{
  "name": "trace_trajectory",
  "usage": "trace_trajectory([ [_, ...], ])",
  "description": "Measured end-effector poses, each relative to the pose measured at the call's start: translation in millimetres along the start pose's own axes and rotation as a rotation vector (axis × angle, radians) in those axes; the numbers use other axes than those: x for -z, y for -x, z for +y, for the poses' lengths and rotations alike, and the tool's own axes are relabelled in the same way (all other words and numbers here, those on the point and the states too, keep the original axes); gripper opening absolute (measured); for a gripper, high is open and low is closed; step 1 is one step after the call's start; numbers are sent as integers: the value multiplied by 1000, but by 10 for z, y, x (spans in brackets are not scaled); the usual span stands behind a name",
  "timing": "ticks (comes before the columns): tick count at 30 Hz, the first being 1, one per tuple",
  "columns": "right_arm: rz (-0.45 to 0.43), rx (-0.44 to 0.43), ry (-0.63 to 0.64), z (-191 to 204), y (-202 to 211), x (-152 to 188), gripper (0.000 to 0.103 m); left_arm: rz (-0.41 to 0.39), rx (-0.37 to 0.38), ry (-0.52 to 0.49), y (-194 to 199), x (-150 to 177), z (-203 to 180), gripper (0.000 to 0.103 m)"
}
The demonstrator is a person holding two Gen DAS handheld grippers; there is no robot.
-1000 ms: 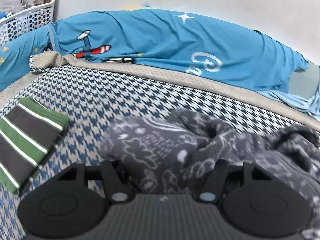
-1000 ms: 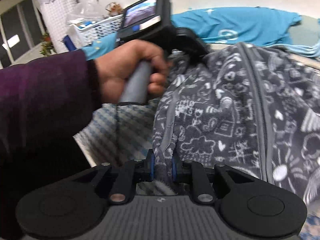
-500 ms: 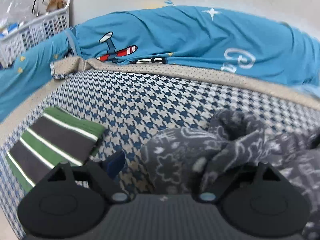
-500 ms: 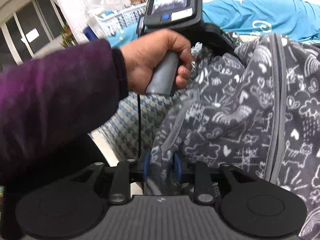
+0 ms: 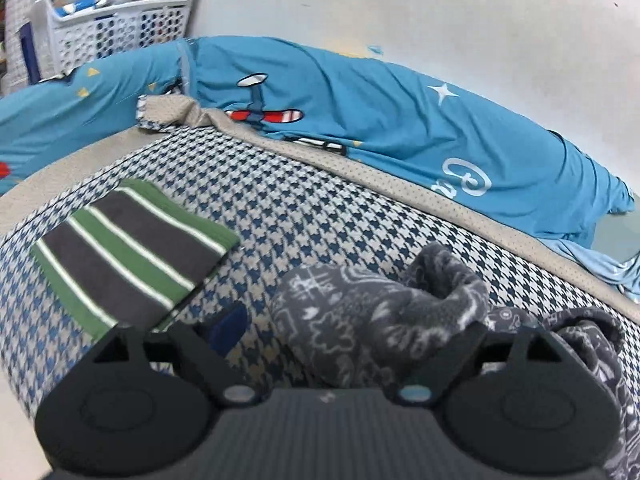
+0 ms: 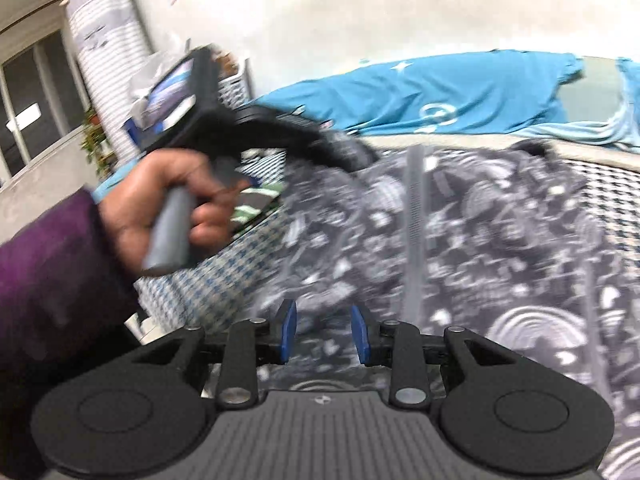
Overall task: Fold clothes
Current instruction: 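Grasp the grey fleece hoodie edge with the right gripper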
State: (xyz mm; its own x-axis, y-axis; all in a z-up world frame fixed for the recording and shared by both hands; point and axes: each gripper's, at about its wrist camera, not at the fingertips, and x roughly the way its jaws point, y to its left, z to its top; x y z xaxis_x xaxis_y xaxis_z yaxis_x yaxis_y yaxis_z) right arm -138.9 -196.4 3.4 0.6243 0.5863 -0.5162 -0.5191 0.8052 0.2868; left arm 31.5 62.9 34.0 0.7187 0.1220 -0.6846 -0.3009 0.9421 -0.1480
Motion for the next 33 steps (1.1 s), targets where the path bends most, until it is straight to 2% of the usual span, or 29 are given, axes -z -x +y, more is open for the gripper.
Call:
trace_trajectory([
  [5, -35, 92, 1, -257, 107, -145, 32, 101, -9, 52, -2, 55, 165, 90],
  [7, -52, 126, 1, -372, 109, -224, 34, 102, 13, 56, 57, 74, 220, 90],
  [10, -69, 193, -13, -618, 58, -348, 37, 61, 2, 4, 205, 104, 206, 91],
  [14, -61, 289, -26, -935, -78, -485, 42, 87, 50, 6, 303, 156, 226, 91],
  [16, -54, 308, -22, -1050, -112, -528, 44, 110, 50, 6, 316, 186, 236, 92],
  [18, -45, 327, -12, -1165, -164, -570, 49, 131, 24, 6, 299, 209, 223, 101],
  [22, -17, 344, -23, -1340, -341, -599, 52, 164, -16, -6, 234, 221, 251, 102],
  [25, 11, 331, -57, -1426, -443, -572, 53, 157, 18, 25, 267, 220, 324, 102],
  [26, 19, 322, -67, -1436, -472, -559, 53, 152, 34, 36, 283, 216, 343, 102],
  [29, 49, 285, -33, -1376, -533, -537, 29, 146, 94, 78, 320, 196, 415, 102],
  [30, 54, 276, -13, -1341, -534, -526, 24, 149, 111, 98, 325, 188, 446, 102],
  [33, 63, 257, 68, -1214, -526, -465, 19, 182, 129, 107, 273, 184, 492, 103],
])
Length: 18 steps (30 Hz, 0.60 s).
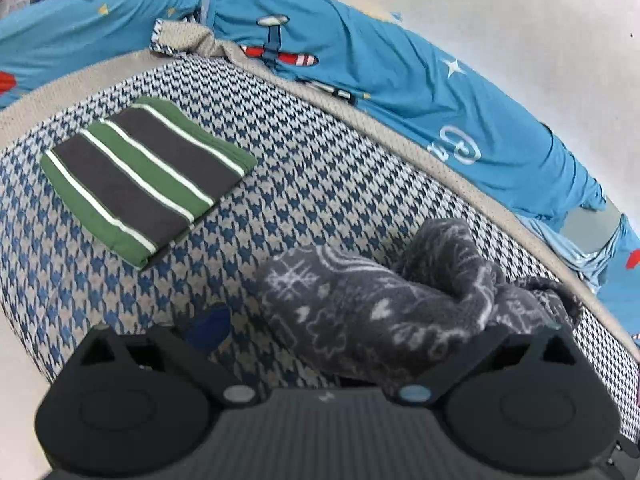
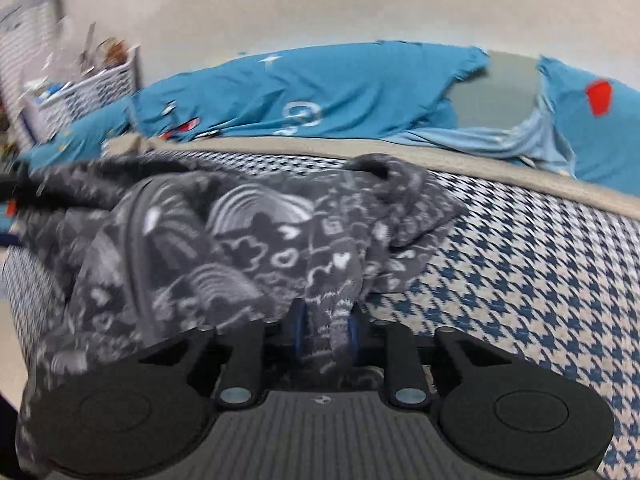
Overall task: Fold clothes
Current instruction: 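Grasp the grey fleece hoodie edge with the right gripper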
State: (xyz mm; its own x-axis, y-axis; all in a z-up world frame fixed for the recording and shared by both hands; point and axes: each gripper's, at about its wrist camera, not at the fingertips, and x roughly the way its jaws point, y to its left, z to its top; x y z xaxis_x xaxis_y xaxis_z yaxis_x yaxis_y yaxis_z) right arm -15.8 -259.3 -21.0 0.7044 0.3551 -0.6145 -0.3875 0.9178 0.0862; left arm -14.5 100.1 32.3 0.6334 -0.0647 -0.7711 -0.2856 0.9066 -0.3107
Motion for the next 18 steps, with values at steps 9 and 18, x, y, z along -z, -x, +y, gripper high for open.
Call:
trace_trajectory([
  [9, 100, 35, 173, 179, 17, 266, 15, 103, -121, -28, -320, 91, 204, 103],
  [18, 114, 27, 173, 209, 151, 416, 14, 169, -225, -115, -498, 322, 335, 103],
])
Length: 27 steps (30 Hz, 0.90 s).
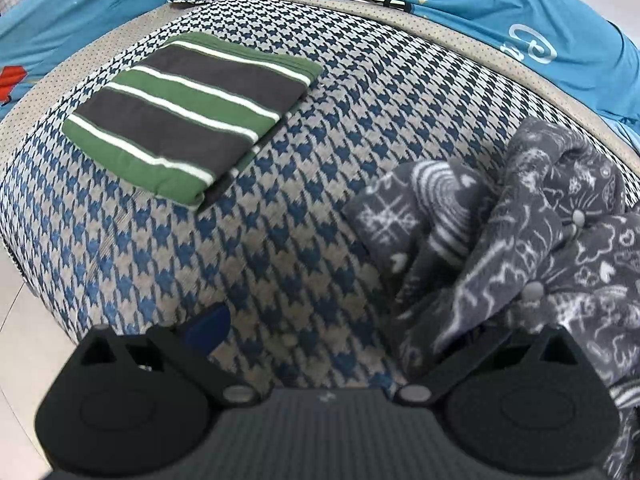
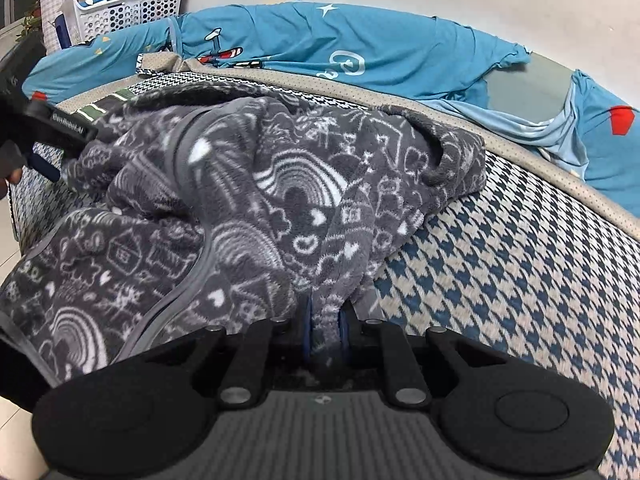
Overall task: Fold clothes
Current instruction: 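Grasp the grey fleece hoodie edge with the right gripper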
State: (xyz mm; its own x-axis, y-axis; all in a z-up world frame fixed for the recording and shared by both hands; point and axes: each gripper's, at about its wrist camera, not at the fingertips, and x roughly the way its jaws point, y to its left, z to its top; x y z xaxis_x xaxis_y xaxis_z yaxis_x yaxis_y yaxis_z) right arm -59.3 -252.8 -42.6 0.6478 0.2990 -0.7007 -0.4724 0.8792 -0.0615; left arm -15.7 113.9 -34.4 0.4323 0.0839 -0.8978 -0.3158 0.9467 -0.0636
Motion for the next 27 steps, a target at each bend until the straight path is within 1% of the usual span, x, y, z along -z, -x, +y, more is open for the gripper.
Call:
trace_trajectory([
  [3, -4, 6, -10, 9, 40, 36, 14, -15, 36, 0, 64, 61, 37, 103],
  [7, -15, 10, -44, -4, 77, 68, 14, -59, 114, 43, 204, 200, 116, 103],
  [9, -20, 14, -45, 9, 101, 82, 14, -86, 140, 82, 302, 305, 183, 103],
  [13, -27, 26, -42, 37, 136, 99, 14, -176, 170, 163, 517, 519, 305, 103],
  [15, -31, 29, -40, 46, 151, 111, 14, -200, 214, 189, 618, 612, 318, 103],
  [17, -33, 27, -42, 42, 160, 111, 14, -203, 268, 219, 668, 653, 371, 103],
  [19, -34, 27, -48, 46, 173, 115, 14, -219, 274, 256, 725, 718, 421, 103],
  [20, -34, 28, -51, 49, 183, 116, 15, -226, 262, 260, 746, 743, 419, 103],
  [22, -35, 29, -55, 55, 201, 114, 15, -228, 243, 244, 767, 766, 378, 103],
  [25, -41, 29, -72, 44, 241, 108, 16, -234, 250, 214, 808, 730, 263, 103],
  [27, -55, 31, -96, 24, 300, 98, 17, -255, 246, 181, 866, 712, 151, 103],
])
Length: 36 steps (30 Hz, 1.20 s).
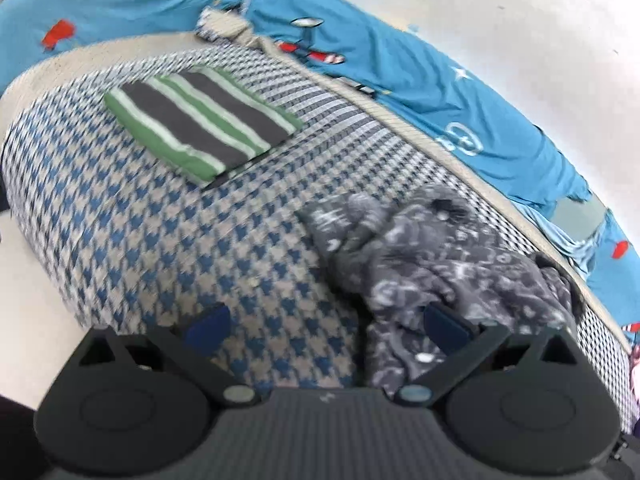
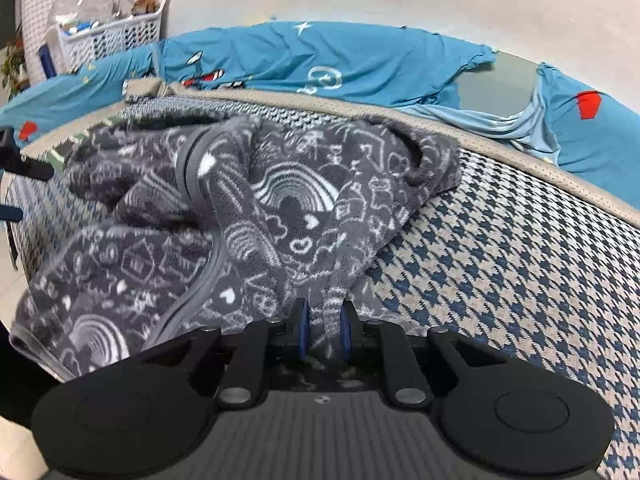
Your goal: Fold clothes
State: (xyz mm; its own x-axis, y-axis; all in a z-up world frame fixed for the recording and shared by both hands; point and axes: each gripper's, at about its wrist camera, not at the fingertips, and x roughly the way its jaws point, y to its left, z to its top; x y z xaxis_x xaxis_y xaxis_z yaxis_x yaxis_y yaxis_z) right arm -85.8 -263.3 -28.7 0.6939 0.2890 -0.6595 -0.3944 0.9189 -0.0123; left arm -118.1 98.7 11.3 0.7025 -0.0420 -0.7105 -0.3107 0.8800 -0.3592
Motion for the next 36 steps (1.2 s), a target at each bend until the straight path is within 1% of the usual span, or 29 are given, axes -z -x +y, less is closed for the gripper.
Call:
trace_trajectory([
  [3, -38, 10, -29, -29, 111, -20, 19, -17, 9, -48, 34, -27, -210, 103],
  [8, -123, 30, -90, -106, 264, -50, 19, -7, 53, -87, 13, -98, -628, 103],
  [13, -138, 18, -146, -173, 263, -112, 20, 21, 89, -137, -116, -200, -1035, 103],
  [17, -145, 15, -169, -221, 240, -169, 20, 47, 121, -201, -337, -265, -1378, 103],
  [20, -155, 21, -183, -277, 216, -230, 22, 59, 123, -253, -516, -277, -1563, 103],
  [21, -154, 21, -192, -301, 198, -251, 24, 68, 119, -263, -582, -272, -1595, 103],
  [23, -155, 29, -202, -337, 160, -298, 24, 88, 110, -279, -720, -261, -1644, 103],
  [28, -164, 44, -200, -403, 33, -445, 25, 133, 102, -288, -1035, -97, -1556, 103],
  [31, -166, 54, -176, -420, -69, -539, 26, 171, 56, -327, -1161, 45, -1507, 103],
  [36, -185, 72, -132, -433, -230, -686, 28, 174, 31, -456, -1160, 262, -1555, 103],
])
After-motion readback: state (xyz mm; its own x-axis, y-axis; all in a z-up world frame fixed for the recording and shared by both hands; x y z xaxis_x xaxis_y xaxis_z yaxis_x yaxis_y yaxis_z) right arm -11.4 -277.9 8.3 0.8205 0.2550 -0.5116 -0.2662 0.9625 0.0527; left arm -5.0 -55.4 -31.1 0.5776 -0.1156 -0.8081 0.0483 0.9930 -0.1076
